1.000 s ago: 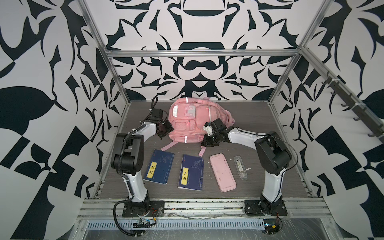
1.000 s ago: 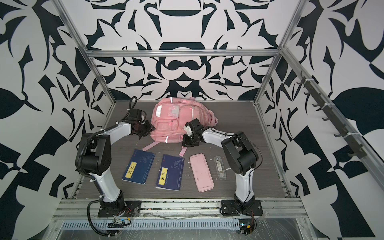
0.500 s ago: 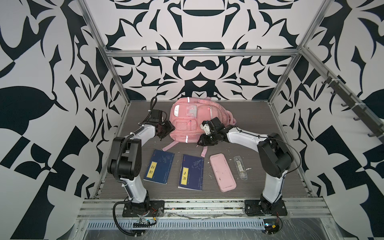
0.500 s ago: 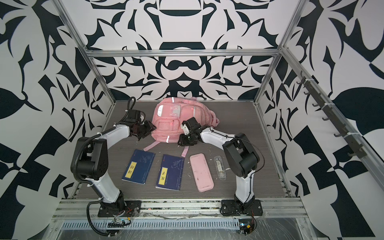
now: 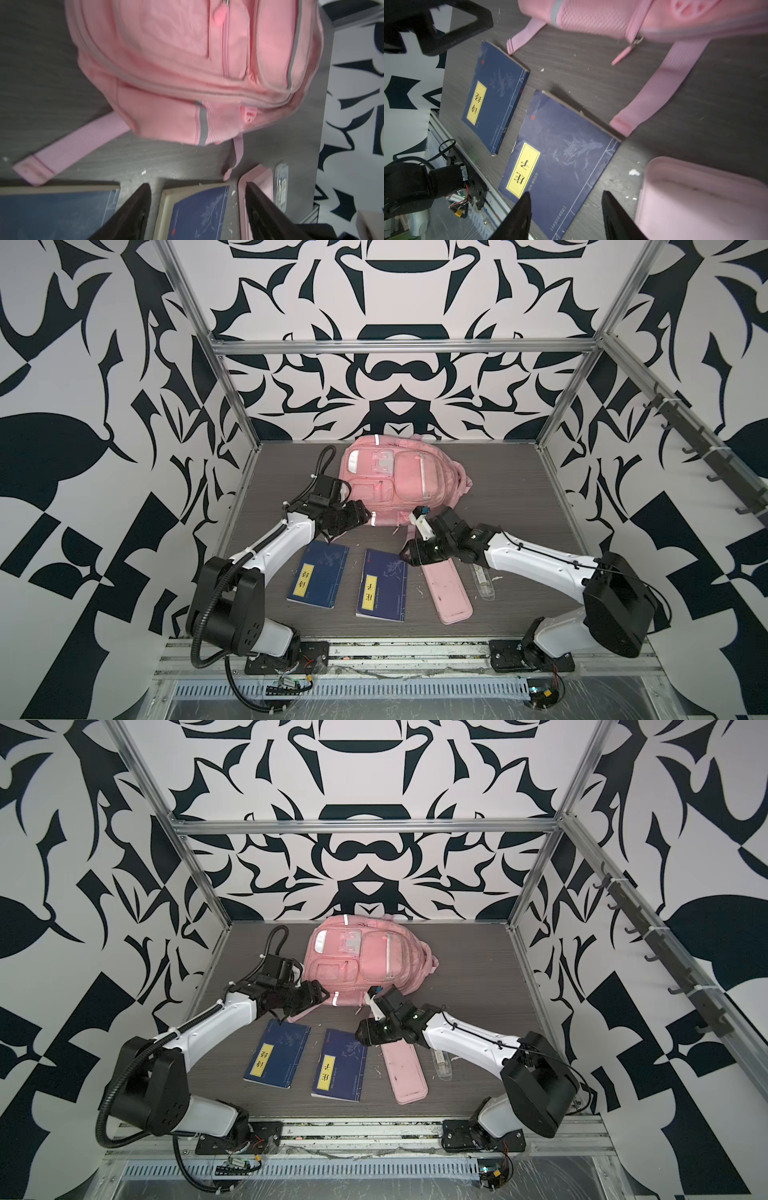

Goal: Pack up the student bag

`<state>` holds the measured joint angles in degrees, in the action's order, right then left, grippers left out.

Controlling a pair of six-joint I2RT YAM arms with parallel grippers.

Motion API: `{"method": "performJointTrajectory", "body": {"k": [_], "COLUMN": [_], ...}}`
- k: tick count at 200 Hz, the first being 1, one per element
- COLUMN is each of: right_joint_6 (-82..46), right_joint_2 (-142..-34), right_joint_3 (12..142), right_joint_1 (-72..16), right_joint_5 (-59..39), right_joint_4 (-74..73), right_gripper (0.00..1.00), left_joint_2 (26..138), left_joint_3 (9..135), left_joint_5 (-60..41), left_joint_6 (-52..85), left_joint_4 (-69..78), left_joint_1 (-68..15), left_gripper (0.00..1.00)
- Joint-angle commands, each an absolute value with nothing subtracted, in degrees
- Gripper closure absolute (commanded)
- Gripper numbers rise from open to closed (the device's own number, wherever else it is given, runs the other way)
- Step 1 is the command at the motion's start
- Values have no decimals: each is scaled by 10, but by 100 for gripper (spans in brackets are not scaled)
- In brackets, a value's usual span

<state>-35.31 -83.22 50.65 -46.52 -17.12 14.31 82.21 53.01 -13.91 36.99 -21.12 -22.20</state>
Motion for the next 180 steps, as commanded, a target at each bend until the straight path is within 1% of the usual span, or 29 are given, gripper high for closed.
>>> {"method": "performJointTrajectory", "body": {"k": [1,27,61,102,139,180], "right_joint_6": [-419,-452,-482,-500,-511,-518], "right_joint_2": [-817,-824,-856,-902,-929,-942], "right_joint_3": [468,422,401,394,387,382], "right_joint_1": [-489,-503,-518,-523,-522,-524], "right_joint_5": [-155,-155,-166,-173,-178,-184], "right_joint_4": [108,71,16,-27,-52,-69], "right_gripper": [42,42,42,42,43,43], "left_joint_2": [789,755,735,748,770,818], "left_joint_3": [481,426,379,356,347,339], "left_joint_5": [-148,-146,-159,-178,-170,-153], "left_joint_6": [361,369,378,379,379,376], "left_joint_4": [-261,-269,-265,-245,-244,-241], "left_joint_1": [-247,-274,-291,-305,-308,-308], "left_gripper": [24,24,31,43,58,69]}}
